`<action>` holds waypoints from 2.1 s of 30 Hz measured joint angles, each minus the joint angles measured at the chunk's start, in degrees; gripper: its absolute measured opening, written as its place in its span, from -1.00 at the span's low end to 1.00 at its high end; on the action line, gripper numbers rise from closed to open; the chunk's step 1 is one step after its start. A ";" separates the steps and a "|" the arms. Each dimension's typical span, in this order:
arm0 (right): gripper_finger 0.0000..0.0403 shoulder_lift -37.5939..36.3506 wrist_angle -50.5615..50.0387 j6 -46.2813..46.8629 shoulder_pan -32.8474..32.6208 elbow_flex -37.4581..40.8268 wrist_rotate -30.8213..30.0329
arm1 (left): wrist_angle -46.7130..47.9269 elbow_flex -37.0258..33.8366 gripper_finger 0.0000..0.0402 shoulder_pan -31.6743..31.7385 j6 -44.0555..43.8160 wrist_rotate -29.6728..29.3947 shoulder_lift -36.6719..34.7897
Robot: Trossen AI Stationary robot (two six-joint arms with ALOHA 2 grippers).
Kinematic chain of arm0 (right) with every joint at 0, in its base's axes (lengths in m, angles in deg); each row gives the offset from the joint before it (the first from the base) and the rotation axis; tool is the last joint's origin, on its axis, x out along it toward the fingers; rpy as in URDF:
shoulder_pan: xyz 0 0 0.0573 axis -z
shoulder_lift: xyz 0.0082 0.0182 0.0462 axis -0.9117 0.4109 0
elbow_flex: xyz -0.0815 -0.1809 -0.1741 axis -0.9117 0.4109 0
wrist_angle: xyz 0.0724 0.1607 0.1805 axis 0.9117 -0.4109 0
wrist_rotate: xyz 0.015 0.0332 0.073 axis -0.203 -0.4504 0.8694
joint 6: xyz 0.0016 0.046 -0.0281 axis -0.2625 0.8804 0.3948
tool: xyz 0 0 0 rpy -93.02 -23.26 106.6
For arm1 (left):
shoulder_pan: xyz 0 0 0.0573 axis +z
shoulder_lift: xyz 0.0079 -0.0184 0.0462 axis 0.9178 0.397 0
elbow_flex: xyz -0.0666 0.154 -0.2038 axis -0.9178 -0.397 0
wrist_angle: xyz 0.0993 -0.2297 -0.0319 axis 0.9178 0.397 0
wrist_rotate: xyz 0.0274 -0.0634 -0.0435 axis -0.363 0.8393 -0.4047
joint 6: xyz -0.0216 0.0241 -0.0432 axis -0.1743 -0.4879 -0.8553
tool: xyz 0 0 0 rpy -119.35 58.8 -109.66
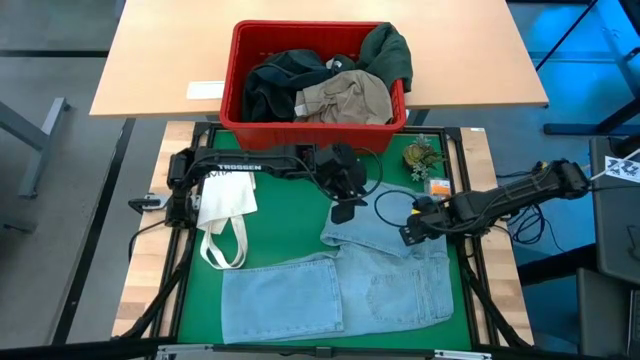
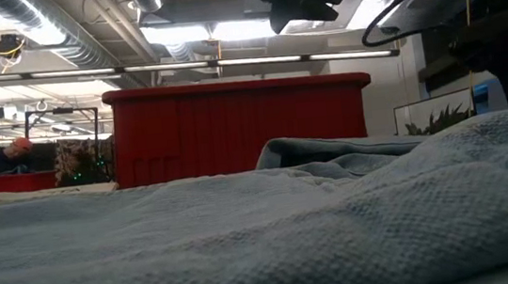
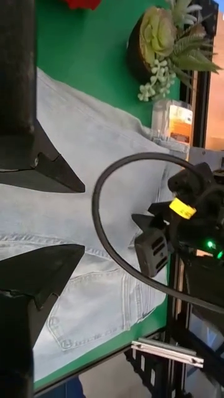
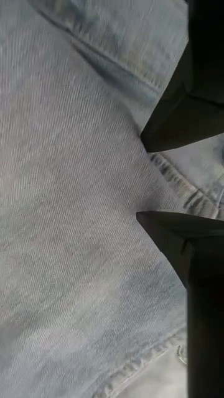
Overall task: Fold Laundry from Bin
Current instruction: Fold the light blue jeans
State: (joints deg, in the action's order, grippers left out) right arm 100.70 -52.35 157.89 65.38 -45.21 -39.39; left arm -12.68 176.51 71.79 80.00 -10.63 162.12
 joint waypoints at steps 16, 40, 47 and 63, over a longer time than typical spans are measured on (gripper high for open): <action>-0.93 1.74 0.83 -7.76 0.02 -0.16 1.28 | 4.33 -0.02 -0.31 -0.01 1.18 0.09 -0.53; -0.97 1.19 -26.09 -16.50 0.02 -11.48 -3.04 | 15.77 -1.51 -0.31 -4.23 0.90 -3.19 -2.14; -0.89 1.21 -25.63 -16.52 0.02 -10.23 -3.02 | 10.29 -5.49 -0.31 -7.02 0.93 -6.13 2.26; -0.50 1.19 -24.12 -18.43 0.02 -10.21 1.55 | 7.28 -6.34 -0.31 -7.66 1.45 -9.56 12.25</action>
State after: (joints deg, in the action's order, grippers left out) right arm 101.89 -76.47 139.45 65.40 -55.42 -37.83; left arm -5.39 170.17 64.13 81.45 -20.19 174.37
